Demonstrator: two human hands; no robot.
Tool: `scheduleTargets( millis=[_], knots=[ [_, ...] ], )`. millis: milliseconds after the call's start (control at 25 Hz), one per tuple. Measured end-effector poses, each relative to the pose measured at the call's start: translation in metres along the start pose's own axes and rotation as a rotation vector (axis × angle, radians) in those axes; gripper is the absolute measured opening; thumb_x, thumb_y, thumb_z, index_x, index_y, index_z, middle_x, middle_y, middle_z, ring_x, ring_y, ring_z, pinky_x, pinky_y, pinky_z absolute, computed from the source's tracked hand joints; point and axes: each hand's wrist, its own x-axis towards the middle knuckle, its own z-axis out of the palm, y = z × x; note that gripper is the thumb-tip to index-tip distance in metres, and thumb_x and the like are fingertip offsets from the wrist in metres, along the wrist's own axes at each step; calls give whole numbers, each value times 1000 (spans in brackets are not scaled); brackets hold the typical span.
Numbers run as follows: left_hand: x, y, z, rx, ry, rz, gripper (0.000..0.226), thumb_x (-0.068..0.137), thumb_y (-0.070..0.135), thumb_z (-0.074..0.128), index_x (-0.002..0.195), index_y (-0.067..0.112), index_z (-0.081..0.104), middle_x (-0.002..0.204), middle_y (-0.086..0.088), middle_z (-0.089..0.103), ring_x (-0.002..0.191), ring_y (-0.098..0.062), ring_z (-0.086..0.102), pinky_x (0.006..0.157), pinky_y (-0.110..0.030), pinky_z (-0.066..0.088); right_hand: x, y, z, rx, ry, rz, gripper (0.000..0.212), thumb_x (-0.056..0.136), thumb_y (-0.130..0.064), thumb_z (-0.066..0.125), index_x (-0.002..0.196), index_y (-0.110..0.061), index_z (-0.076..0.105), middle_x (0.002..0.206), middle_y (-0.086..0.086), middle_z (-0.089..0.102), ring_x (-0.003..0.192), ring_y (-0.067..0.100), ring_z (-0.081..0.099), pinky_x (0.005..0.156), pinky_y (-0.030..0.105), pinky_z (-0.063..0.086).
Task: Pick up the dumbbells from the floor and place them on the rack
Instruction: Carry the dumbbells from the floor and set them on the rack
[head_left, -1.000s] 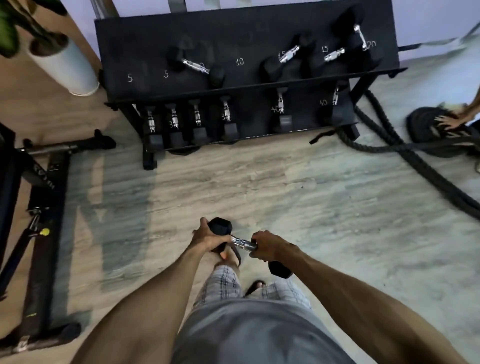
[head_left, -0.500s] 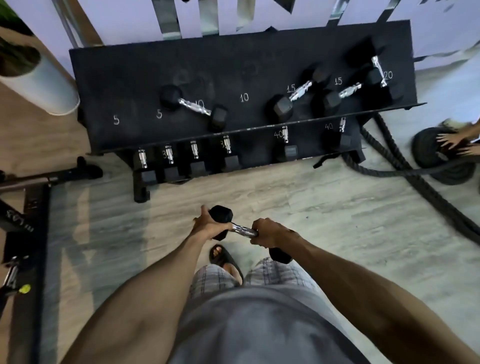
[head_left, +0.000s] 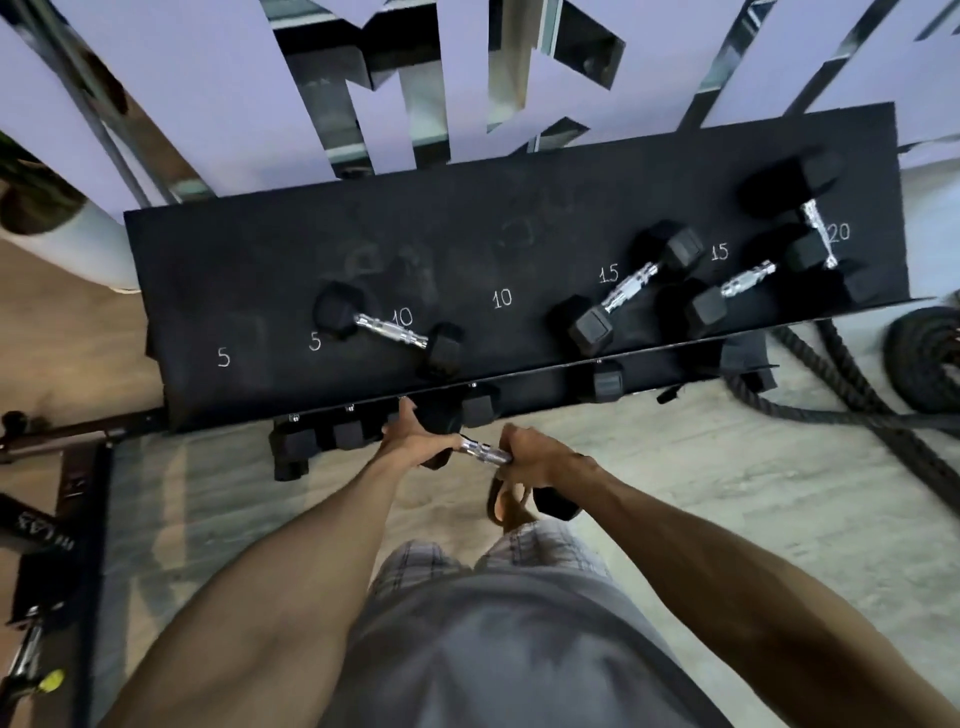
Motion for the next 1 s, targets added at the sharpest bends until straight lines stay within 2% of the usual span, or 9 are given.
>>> scheduleTargets(
  millis=[120,240,360,400,520,640,840,1000],
  knots=[
    [27,46,-21,-8,18,-18,113,33,63,80,129,29,32,131,-12,49,109,-30,57,89,-44,56,33,-1,-53,-17,4,-45,40,82,-34,71,110,-15,50,107,13,66,99,32,63,76,35,47],
    [55,91,-44,-21,56,5,110,47,58,86,137,29,30,135,-11,49,109,-30,60,92,-38,52,69,4,-96,59,21,-49,41,80,-36,72,106,-17,48,104,12,66,96,32,64,77,38,49],
    [79,126,-61,-3,68,40,94,59,50,86,133,28,33,119,-7,56,84,-21,66,75,-31,50,100,1,-125,69,13,-43,40,81,-35,71,106,-15,48,101,14,67,92,33,66,74,37,49],
    [87,136,-66,14,76,36,89,62,48,86,131,27,34,120,-8,54,82,-21,63,72,-30,48,109,1,-133,85,22,-38,39,82,-33,70,107,-13,47,102,15,68,93,33,66,74,36,48],
    [109,159,-76,75,88,36,84,62,48,86,126,28,36,128,-12,39,95,-28,53,78,-35,47,136,-2,-148,120,20,-18,36,87,-26,65,110,-9,45,103,19,67,94,36,65,71,34,43],
    [128,171,-85,84,112,30,84,57,50,86,121,32,36,127,-11,38,107,-36,55,91,-47,53,160,-6,-157,140,3,-1,35,88,-20,61,114,-6,43,105,23,66,97,40,64,70,33,40],
    [151,181,-88,120,140,75,80,56,49,85,115,32,35,124,-10,42,106,-37,57,94,-50,51,186,-7,-162,186,-6,4,42,91,-12,57,126,-2,38,105,24,65,98,38,64,71,30,38],
    [162,184,-85,161,152,114,76,62,46,85,117,29,35,125,-11,45,106,-37,58,92,-50,52,198,-5,-159,199,-15,23,33,91,-10,55,119,-3,39,104,24,65,95,39,64,70,33,40]
  ],
)
